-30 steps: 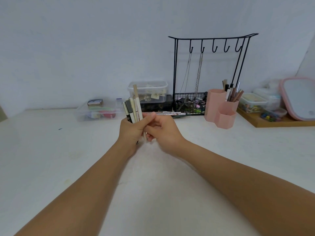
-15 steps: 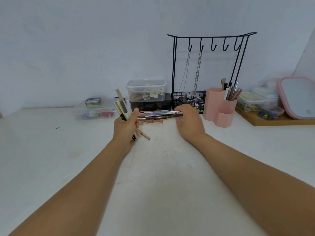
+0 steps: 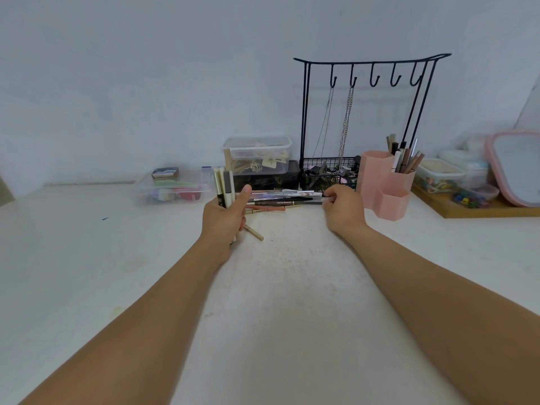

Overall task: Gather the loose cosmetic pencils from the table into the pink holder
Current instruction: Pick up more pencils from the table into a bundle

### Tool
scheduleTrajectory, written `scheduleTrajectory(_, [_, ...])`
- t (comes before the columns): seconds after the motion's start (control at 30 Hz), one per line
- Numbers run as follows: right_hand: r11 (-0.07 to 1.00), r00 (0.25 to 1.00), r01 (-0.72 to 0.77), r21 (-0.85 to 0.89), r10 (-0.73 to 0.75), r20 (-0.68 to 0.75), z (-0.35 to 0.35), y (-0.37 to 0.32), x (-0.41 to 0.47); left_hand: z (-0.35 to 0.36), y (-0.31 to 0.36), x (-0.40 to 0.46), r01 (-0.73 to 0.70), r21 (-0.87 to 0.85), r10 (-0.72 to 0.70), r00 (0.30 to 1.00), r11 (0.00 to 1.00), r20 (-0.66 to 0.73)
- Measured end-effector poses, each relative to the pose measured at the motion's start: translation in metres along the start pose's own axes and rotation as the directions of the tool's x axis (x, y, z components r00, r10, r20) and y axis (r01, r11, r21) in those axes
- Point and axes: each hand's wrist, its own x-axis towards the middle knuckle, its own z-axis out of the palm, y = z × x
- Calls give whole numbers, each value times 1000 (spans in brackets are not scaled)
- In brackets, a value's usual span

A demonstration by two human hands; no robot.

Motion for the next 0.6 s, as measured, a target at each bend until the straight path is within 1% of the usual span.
scheduleTrajectory(0.13, [994, 997, 38, 103, -44, 55, -4, -1, -5, 0, 0, 0, 1, -11, -1, 1000, 1000, -3])
scheduleTrajectory(0.23, [965, 1000, -2, 261, -3, 17, -9, -3, -7, 0, 0, -1, 4, 5, -4, 1000, 1000, -2])
scheduleTrajectory(0.3, [916, 998, -59, 398, 67, -5, -12, -3, -8, -1, 0, -1, -5, 2, 5, 1000, 1000, 9])
scheduleTrajectory(0.37, [819, 988, -127, 560, 156, -4, -14, -4, -9, -2, -1, -2, -12, -18, 13, 1000, 1000, 26])
scheduleTrajectory(0.43, [686, 967, -198, 700, 255, 24, -15, -8, -11, -2, 0, -2, -7, -35, 8, 999, 999, 39])
scheduleTrajectory(0.47, [582, 951, -239, 777, 301, 67, -15, -12, -12, -2, 0, -2, -5, -38, 7, 999, 999, 41])
scheduleTrajectory(0.5, [432, 930, -289, 855, 339, 143, -15, -17, -13, -2, 0, -2, -6, -32, 7, 999, 999, 37])
scheduleTrajectory(0.53, [258, 904, -336, 906, 359, 234, -14, -22, -14, -2, 0, -2, -9, -22, 9, 1000, 1000, 30])
scheduleTrajectory(0.57, [107, 880, -375, 921, 355, 317, -12, -29, -17, -2, 1, -2, -11, -21, 11, 1000, 1000, 26])
scheduleTrajectory(0.6, [-6, 862, -406, 914, 330, 385, -10, -36, -21, -2, 2, -2, -9, -37, 10, 1000, 999, 27])
